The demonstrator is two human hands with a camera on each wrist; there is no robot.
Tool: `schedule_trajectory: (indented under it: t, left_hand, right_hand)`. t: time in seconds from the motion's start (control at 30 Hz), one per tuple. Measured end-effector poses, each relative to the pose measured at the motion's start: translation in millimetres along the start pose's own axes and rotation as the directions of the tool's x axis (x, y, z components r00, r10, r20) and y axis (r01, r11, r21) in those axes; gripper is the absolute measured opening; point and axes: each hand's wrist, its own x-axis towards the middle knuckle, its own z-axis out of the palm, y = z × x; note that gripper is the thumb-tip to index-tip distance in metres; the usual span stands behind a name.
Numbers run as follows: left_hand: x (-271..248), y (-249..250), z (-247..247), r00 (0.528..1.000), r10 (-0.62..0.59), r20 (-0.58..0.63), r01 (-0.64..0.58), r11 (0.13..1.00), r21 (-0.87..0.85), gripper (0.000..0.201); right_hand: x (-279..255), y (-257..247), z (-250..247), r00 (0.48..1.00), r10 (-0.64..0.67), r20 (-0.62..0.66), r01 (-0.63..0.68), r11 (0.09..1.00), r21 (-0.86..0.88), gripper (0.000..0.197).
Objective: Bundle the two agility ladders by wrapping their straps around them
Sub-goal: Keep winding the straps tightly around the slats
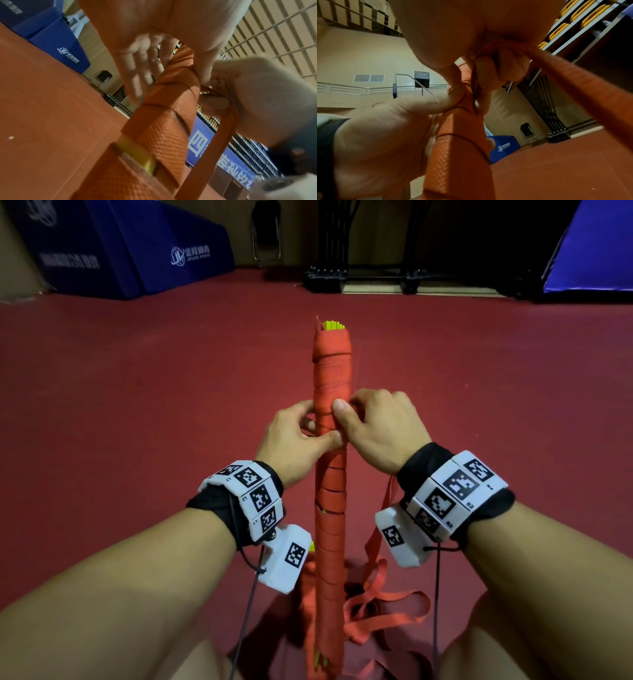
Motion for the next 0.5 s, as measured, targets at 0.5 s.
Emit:
schedule_trajectory:
  t: [0.5]
  left_hand:
    - [1.6, -0.5, 6.0, 0.99, -0.003, 0.144, 0.025, 0.988, -0.15, 0.039]
  right_hand:
    - [2.0, 5.0, 0.7, 1.0, -0.006, -0.004, 0.006, 0.994, 0.111, 0.049]
